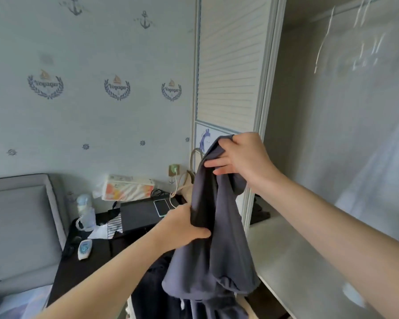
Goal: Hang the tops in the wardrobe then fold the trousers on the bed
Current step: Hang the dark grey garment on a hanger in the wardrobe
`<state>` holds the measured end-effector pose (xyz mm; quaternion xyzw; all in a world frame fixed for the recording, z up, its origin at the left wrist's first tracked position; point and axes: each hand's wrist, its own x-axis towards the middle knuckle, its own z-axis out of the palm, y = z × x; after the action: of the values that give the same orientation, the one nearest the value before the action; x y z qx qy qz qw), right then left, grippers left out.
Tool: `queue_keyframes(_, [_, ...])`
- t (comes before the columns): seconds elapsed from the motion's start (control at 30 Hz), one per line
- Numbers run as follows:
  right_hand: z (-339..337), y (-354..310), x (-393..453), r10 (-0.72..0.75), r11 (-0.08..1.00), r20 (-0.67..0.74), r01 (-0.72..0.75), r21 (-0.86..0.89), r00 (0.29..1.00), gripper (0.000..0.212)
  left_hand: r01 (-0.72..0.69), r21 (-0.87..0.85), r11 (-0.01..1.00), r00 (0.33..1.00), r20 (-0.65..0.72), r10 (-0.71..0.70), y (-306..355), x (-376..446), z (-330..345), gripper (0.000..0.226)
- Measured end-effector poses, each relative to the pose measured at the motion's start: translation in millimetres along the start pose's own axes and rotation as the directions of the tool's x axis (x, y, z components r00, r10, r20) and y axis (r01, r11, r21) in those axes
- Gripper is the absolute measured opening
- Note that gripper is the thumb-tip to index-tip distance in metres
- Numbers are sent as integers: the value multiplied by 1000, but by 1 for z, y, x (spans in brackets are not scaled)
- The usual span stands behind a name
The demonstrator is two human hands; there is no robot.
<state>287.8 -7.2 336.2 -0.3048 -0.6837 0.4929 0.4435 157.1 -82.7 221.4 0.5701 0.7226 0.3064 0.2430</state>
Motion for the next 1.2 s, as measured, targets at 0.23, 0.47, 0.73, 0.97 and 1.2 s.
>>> queue_keyframes(0.23, [-81, 24, 28, 39, 971, -361, -121, -208, 932, 30, -22, -415, 909, 1000, -9, 19, -7, 29, -47, 16])
queue_keyframes(0.47, [-93, 61, 23, 186, 981, -309, -192, 12, 933, 10, -164, -576, 801, 986, -93, 136, 41, 56, -65, 20])
queue_keyframes(0.73, [-83, 79, 3, 218, 975, -142, -209, 76, 965, 43, -159, -724, 671, 987, -137, 87, 61, 72, -75, 17])
queue_keyframes(0.97, [-34, 72, -39, 173, 937, 320, -55, -346, 932, 69, -191, -800, 569, 981, -168, 94, 65, 79, -82, 12])
queue_keyframes(1.2, [-38, 92, -22, -83, 642, 10, 61, -764, 996, 40, -244, -734, 633, 967, -234, 101, 57, 75, -90, 23])
